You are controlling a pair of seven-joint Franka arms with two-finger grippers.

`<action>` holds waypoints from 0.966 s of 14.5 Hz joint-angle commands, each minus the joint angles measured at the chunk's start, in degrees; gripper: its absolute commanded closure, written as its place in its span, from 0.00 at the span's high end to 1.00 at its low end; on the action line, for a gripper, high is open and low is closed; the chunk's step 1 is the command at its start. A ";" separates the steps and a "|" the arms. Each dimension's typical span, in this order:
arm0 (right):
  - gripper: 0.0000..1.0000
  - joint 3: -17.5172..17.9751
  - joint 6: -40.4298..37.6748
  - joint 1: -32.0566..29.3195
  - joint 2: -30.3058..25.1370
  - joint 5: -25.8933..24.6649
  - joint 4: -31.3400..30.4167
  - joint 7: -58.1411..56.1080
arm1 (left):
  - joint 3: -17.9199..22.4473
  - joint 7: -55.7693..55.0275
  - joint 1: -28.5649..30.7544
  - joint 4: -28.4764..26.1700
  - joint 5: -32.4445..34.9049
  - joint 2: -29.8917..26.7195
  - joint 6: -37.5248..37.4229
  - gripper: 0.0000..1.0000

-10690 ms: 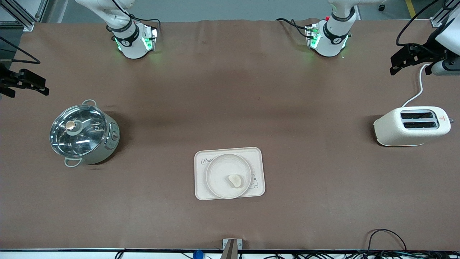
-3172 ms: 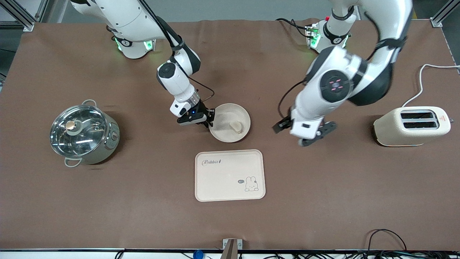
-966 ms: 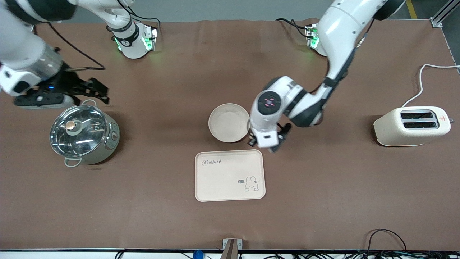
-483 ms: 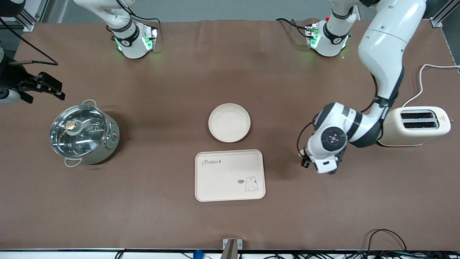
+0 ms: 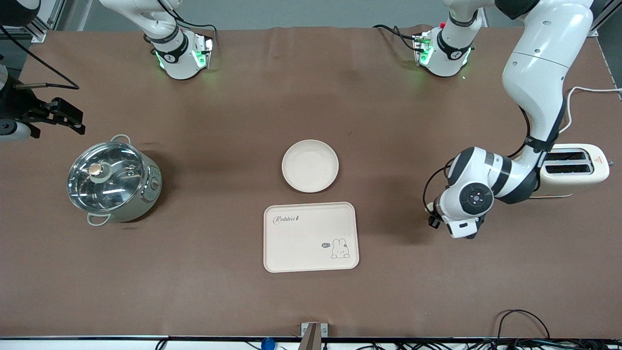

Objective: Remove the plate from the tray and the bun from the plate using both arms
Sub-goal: 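Lower the bun beside the toaster and open the left gripper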

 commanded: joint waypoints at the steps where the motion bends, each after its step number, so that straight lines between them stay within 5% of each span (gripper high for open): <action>1: 1.00 0.06 -1.99 0.34 0.42 -1.26 2.07 -0.38 | -0.72 2.44 1.49 -0.68 0.95 -1.29 -1.64 0.91; 2: 1.00 0.06 -2.43 0.34 0.42 -1.26 2.17 -0.38 | -1.16 2.88 1.49 -0.33 0.95 -1.72 -1.91 1.00; 9: 1.00 -0.02 -3.49 -0.01 0.59 -1.17 1.99 -0.38 | -3.80 21.30 1.40 3.98 -0.01 -14.72 -16.49 1.00; 14: 1.00 -0.02 -2.96 -0.02 0.68 -1.17 1.99 -0.29 | -3.28 47.38 3.59 4.85 -0.27 -25.18 -18.95 1.00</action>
